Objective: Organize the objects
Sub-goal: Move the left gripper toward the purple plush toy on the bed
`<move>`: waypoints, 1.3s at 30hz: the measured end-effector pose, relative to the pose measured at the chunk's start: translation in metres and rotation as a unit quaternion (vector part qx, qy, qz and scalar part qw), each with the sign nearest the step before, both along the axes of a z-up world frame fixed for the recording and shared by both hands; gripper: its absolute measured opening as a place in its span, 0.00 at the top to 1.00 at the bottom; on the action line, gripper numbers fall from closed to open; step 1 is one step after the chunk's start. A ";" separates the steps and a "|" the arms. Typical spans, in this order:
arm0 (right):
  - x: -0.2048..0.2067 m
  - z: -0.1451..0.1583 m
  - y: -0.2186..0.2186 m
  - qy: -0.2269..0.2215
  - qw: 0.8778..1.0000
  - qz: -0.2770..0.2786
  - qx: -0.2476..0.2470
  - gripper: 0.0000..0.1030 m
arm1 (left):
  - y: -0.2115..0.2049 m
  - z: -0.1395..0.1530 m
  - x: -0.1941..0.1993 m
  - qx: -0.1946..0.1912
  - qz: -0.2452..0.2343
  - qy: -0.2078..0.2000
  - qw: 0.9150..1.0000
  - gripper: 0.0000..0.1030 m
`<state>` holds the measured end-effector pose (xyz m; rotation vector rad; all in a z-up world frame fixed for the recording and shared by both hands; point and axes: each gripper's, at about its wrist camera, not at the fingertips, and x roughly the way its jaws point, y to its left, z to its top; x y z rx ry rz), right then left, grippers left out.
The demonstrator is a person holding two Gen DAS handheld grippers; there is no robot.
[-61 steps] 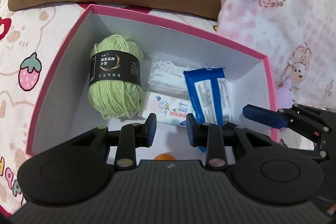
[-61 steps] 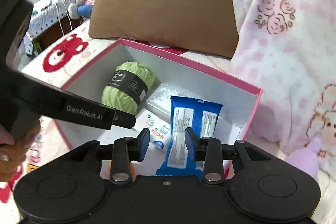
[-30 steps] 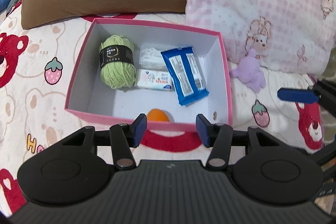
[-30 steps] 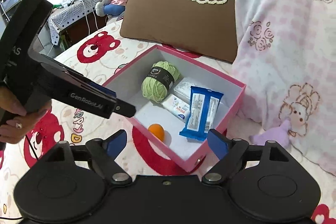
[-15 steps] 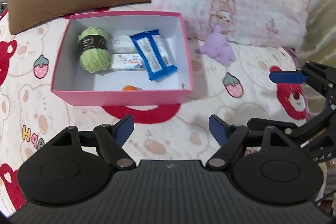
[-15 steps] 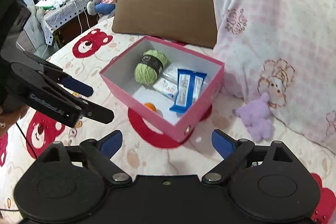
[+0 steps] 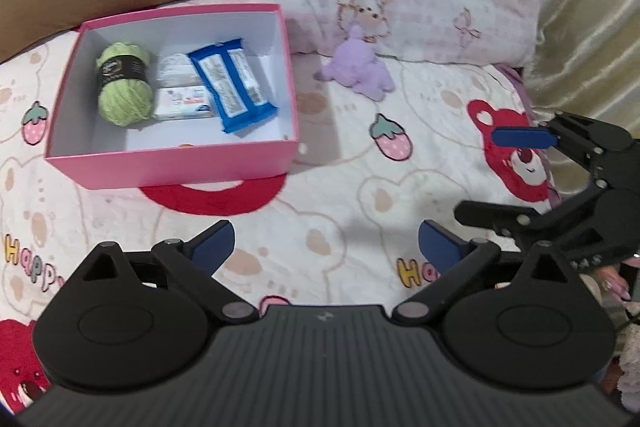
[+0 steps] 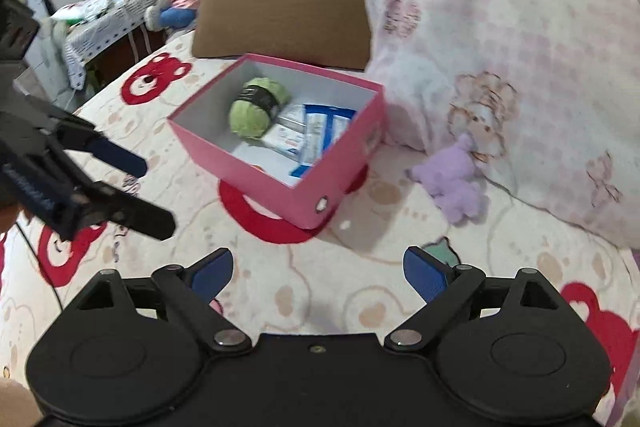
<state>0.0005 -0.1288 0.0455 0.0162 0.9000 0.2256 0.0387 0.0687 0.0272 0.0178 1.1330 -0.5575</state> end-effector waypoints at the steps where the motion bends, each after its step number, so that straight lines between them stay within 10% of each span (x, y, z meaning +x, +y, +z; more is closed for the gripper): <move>1: -0.003 -0.003 -0.003 -0.001 1.000 -0.004 0.001 0.08 | -0.003 -0.001 -0.001 -0.001 -0.002 0.000 1.000 0.03; 23: -0.010 -0.051 -0.052 -0.120 0.990 -0.063 -0.031 0.08 | -0.096 -0.021 0.038 -0.073 -0.021 -0.062 0.995 0.03; 39: 0.050 -0.087 -0.083 -0.139 0.985 -0.104 0.015 0.08 | -0.185 -0.048 0.102 -0.052 -0.065 -0.096 0.992 0.03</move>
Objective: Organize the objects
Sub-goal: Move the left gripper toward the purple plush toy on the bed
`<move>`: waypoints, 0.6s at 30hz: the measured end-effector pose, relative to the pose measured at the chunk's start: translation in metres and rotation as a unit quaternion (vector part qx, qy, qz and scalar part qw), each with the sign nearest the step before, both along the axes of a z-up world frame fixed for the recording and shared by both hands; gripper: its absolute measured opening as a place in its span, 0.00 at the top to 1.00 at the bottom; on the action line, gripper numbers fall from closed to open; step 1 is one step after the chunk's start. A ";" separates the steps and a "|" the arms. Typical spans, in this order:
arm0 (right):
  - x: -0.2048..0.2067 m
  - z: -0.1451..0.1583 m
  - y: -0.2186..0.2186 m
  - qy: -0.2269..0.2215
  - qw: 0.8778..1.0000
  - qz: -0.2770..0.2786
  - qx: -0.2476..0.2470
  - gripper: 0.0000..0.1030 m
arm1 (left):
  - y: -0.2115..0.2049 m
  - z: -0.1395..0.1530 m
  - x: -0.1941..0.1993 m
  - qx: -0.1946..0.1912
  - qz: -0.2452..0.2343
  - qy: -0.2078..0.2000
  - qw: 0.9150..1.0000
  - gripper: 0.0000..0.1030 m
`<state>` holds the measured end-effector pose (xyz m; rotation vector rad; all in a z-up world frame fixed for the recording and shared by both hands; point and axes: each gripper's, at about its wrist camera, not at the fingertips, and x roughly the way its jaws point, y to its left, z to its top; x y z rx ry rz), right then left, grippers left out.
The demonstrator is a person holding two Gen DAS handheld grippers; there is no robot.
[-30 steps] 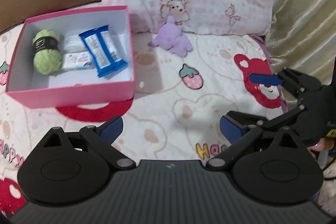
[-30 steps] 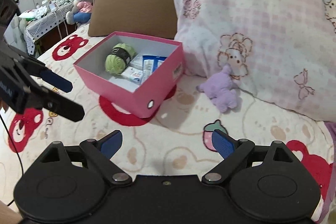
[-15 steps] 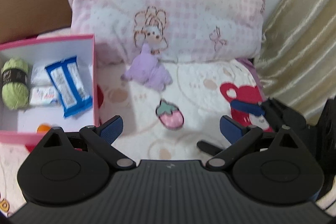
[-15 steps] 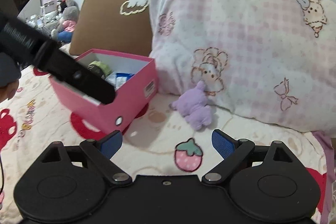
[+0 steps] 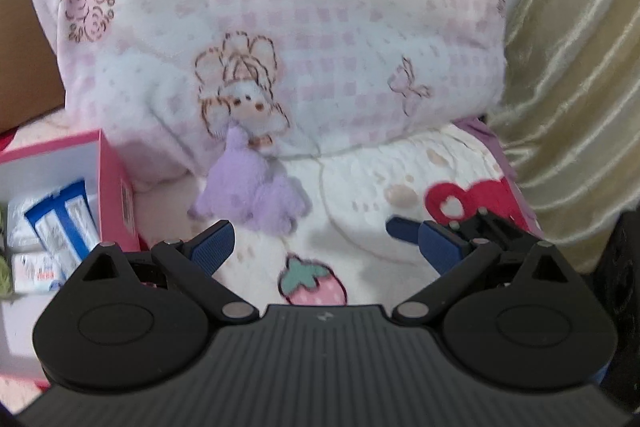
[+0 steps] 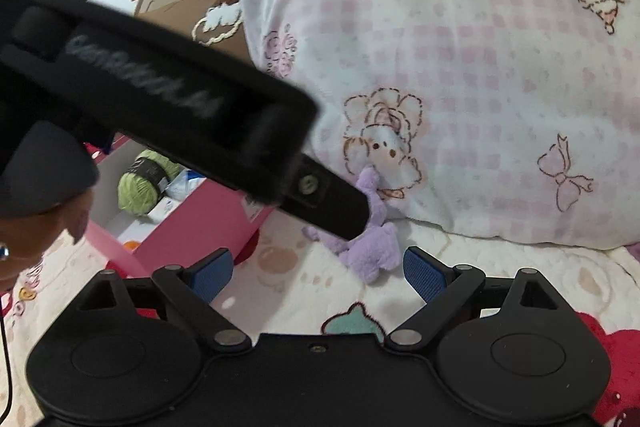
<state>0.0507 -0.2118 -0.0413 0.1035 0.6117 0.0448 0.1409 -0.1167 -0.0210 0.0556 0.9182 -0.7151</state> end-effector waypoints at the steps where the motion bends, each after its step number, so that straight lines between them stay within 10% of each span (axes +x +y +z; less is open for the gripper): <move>1: 0.003 -0.003 -0.001 0.001 1.000 -0.004 -0.002 0.08 | -0.002 -0.003 0.005 0.003 0.002 -0.006 1.000 0.03; 18: 0.048 -0.047 -0.029 0.008 0.997 -0.060 0.039 0.09 | -0.029 -0.054 0.069 0.039 0.017 -0.027 0.999 0.05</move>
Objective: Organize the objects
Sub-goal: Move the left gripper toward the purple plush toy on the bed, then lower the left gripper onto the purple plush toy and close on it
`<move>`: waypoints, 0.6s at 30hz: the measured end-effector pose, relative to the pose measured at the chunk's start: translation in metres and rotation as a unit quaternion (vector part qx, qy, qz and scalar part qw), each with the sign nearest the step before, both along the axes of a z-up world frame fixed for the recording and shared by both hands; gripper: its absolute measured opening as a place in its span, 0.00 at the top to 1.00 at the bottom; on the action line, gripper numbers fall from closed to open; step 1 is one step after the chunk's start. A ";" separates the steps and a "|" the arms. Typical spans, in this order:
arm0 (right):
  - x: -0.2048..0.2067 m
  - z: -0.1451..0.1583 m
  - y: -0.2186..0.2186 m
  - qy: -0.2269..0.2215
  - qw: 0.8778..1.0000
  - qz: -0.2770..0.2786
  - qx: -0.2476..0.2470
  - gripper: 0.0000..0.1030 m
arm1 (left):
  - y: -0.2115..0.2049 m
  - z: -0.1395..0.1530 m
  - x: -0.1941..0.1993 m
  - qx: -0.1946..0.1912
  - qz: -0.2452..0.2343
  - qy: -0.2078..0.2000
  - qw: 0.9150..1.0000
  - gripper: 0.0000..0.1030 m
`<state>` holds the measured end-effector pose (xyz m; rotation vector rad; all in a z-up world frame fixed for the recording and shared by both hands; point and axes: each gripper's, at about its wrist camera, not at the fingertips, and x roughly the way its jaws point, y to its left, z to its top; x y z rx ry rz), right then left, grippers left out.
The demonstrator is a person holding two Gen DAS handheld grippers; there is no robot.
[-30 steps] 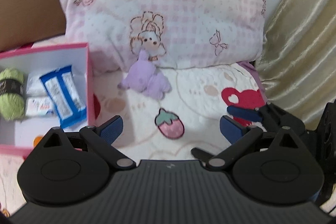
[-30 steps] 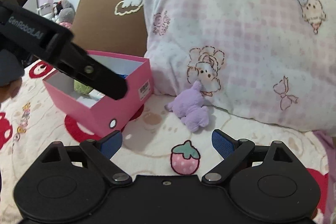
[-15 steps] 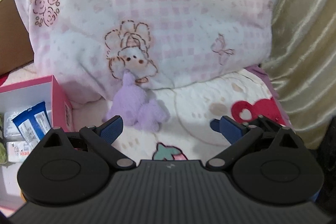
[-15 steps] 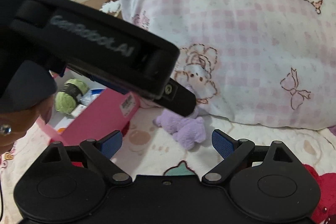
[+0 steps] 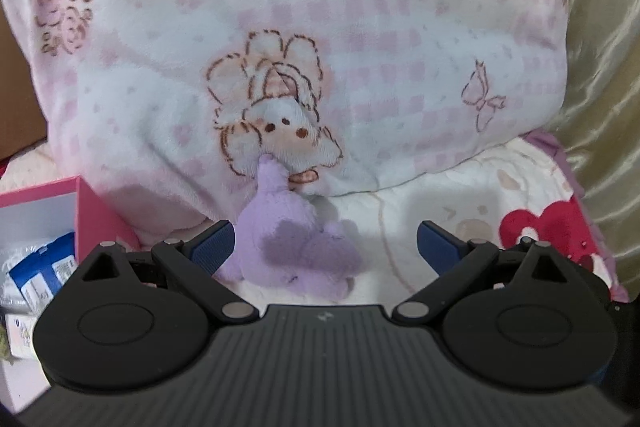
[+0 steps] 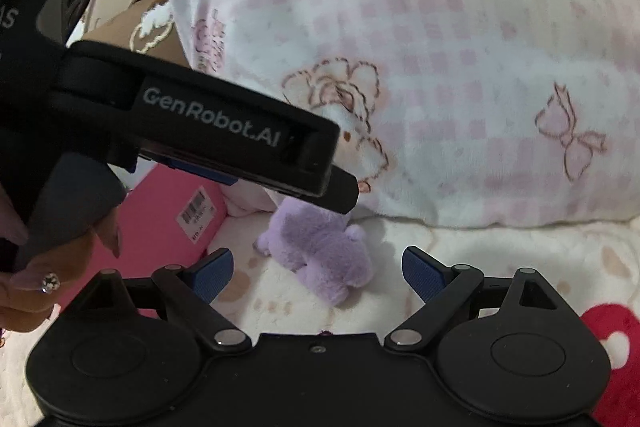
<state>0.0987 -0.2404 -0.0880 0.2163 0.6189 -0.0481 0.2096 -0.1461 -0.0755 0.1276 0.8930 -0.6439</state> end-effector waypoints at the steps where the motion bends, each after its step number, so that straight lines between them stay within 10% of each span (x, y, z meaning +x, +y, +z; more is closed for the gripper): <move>1: 0.000 -0.003 -0.001 0.001 1.000 -0.002 0.002 0.09 | -0.002 -0.002 0.001 0.004 0.001 -0.003 1.000 0.05; 10: 0.008 -0.034 -0.017 0.017 0.998 -0.036 0.046 0.26 | -0.014 -0.019 0.015 0.037 0.013 -0.013 0.999 0.08; 18: 0.014 -0.046 -0.013 0.011 0.998 -0.040 0.056 0.38 | -0.007 -0.043 0.030 0.013 0.044 0.027 0.999 0.32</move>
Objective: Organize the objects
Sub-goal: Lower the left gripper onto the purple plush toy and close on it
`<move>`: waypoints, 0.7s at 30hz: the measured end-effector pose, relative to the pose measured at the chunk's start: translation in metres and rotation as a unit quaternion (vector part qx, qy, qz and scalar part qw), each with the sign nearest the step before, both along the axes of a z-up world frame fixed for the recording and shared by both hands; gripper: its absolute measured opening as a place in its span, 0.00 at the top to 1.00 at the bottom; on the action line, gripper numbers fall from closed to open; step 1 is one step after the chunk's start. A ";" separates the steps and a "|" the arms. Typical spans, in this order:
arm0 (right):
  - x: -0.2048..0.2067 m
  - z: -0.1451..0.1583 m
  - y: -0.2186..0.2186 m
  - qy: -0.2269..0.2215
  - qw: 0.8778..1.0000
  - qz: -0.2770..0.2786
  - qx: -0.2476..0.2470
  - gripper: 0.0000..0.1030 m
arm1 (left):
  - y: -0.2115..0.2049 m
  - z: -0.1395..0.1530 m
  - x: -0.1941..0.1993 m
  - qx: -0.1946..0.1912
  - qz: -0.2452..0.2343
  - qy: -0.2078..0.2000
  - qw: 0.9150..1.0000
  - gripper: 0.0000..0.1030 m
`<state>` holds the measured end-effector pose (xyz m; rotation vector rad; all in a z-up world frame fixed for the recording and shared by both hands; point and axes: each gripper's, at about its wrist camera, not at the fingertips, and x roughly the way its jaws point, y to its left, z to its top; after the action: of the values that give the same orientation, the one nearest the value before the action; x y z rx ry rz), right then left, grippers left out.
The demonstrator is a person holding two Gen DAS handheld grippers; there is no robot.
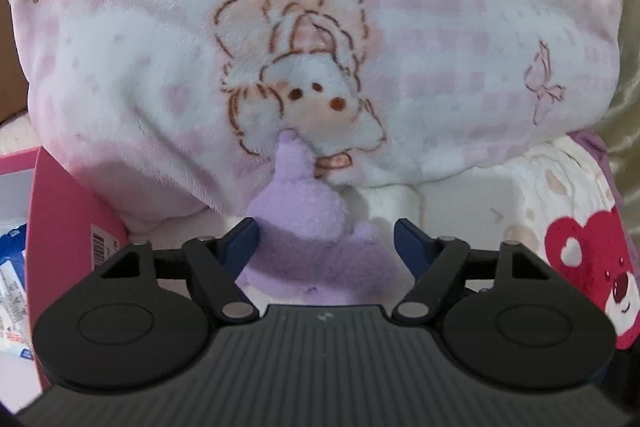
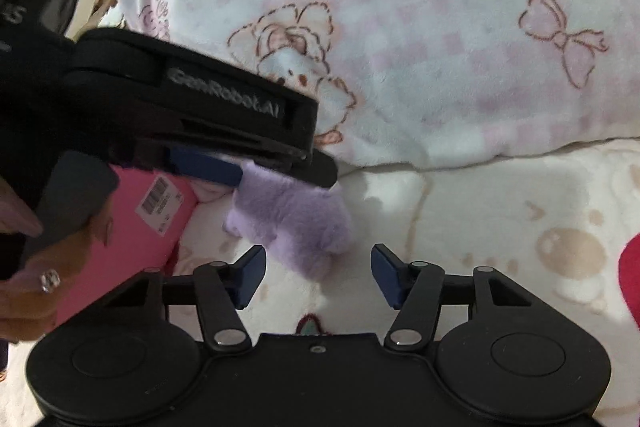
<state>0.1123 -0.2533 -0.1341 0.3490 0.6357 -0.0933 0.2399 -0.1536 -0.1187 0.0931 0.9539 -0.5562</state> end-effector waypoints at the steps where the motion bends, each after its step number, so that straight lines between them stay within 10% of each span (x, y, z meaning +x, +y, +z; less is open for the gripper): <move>1: 0.002 -0.001 0.000 0.006 1.000 0.003 -0.001 0.38 | 0.001 -0.001 0.001 0.006 0.005 -0.008 1.000 0.33; 12: 0.013 -0.010 0.000 0.010 1.000 0.022 -0.008 0.38 | 0.016 -0.018 0.019 -0.020 0.025 0.016 0.999 0.46; 21: 0.017 -0.019 0.001 0.016 0.999 0.022 -0.016 0.67 | 0.012 -0.024 0.019 -0.032 0.029 0.056 0.998 0.52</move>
<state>0.1288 -0.2526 -0.1532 0.3029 0.6736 -0.0665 0.2585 -0.1414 -0.1426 -0.0229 1.0431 -0.5414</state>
